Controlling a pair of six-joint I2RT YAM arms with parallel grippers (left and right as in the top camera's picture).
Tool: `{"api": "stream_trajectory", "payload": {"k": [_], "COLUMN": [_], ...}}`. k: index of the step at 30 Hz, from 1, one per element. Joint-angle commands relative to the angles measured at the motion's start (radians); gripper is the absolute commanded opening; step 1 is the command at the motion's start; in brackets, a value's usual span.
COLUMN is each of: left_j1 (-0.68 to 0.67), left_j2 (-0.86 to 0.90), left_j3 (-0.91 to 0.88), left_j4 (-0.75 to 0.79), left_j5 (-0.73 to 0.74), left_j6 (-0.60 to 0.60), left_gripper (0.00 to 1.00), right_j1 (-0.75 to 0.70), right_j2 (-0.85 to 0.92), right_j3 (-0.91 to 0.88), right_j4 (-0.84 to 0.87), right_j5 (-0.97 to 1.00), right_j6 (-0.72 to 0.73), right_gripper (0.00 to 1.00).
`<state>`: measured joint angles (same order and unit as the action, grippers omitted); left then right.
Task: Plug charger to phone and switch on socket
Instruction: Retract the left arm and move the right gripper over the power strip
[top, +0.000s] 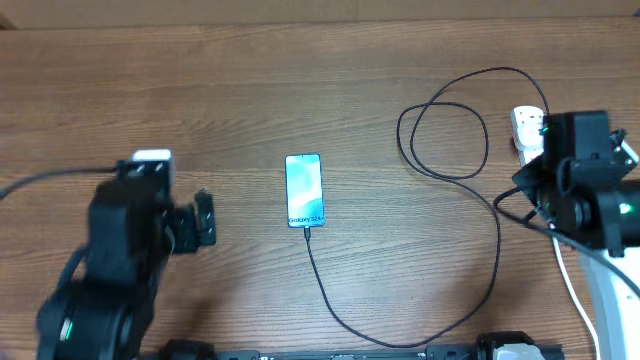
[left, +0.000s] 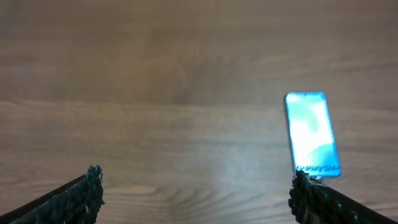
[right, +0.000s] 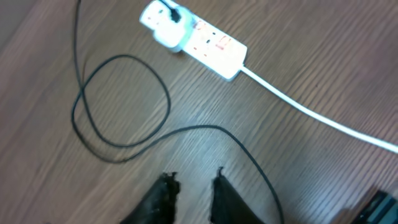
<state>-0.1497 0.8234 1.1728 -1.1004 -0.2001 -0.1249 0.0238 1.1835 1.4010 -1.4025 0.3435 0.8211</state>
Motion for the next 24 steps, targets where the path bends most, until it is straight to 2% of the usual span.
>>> {"api": "stream_trajectory", "payload": {"k": [1, 5, 10, 12, 19, 24], "left_j1": [0.003, 0.003, 0.003, 0.003, 0.004, 0.006], "left_j2": [-0.113, -0.237, -0.342, -0.380, -0.428, -0.436], "left_j3": [-0.001, -0.001, -0.001, -0.001, -0.001, -0.001], "left_j4": [-0.001, -0.003, -0.003, -0.003, -0.004, -0.031], "left_j5": [-0.016, -0.016, -0.016, -0.016, -0.016, -0.016], "left_j6": [-0.010, -0.010, -0.010, -0.010, -0.010, -0.010], "left_gripper": [1.00, 1.00, 1.00, 1.00, 1.00, 1.00], "right_j1": [-0.115, -0.299, -0.478, -0.540, -0.575, -0.559], "right_j2": [0.054, 0.161, 0.335, 0.441, 0.713, 0.827], "right_j3": [0.015, 0.042, 0.129, 0.181, 0.314, 0.380], "right_j4": [0.027, 0.063, 0.091, 0.146, 0.159, 0.143], "right_j5": [-0.051, -0.183, -0.297, -0.402, -0.497, -0.503], "right_j6": [-0.143, -0.268, -0.299, -0.298, -0.277, -0.282], "right_gripper": [0.16, 0.10, 0.06, 0.04, 0.04, 0.04]}}
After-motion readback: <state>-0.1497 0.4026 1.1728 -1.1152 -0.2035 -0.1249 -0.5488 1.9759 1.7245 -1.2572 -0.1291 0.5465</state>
